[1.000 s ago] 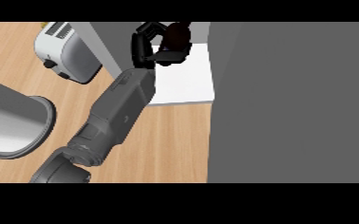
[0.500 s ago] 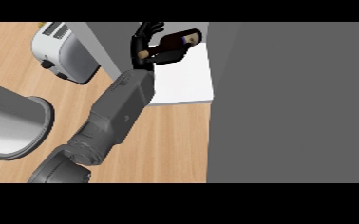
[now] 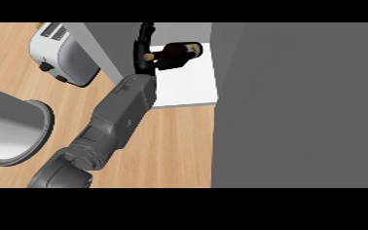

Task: Pick up the wine, place it into the cabinet and close the cabinet

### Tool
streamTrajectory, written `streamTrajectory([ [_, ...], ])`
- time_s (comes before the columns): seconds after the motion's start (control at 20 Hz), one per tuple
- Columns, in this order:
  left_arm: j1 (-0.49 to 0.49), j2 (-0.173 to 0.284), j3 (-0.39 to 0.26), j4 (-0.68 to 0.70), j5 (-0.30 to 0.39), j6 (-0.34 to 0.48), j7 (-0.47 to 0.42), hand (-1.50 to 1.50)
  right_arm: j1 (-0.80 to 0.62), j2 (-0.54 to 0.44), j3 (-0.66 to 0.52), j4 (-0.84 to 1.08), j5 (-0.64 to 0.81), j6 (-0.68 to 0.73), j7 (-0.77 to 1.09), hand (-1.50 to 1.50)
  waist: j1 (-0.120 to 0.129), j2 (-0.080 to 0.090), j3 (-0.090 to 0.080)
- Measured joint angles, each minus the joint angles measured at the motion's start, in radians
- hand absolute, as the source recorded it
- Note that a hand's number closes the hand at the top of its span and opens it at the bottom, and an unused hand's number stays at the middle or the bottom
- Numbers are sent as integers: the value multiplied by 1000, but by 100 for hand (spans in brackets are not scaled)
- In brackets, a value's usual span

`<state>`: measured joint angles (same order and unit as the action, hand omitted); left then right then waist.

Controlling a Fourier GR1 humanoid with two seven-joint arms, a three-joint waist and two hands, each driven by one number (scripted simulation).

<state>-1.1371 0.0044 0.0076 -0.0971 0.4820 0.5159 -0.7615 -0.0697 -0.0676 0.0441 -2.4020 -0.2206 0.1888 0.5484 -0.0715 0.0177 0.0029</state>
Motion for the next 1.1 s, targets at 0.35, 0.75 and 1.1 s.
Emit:
streamTrajectory([
  [0.35, 35, -5, 10, -2, -5, 13, -51, -150, -7, -11, -19, 2, -4, 9, 1, -150, -7, 4, 0],
  [0.75, 41, -6, 19, -16, -8, -21, -88, -150, 10, 4, -5, 9, -3, 17, -27, -150, -6, 5, -1],
  [1.1, 44, -6, 7, -15, -20, -75, -104, -150, -1, 10, 17, 8, -2, 6, -15, -150, -6, 4, -2],
])
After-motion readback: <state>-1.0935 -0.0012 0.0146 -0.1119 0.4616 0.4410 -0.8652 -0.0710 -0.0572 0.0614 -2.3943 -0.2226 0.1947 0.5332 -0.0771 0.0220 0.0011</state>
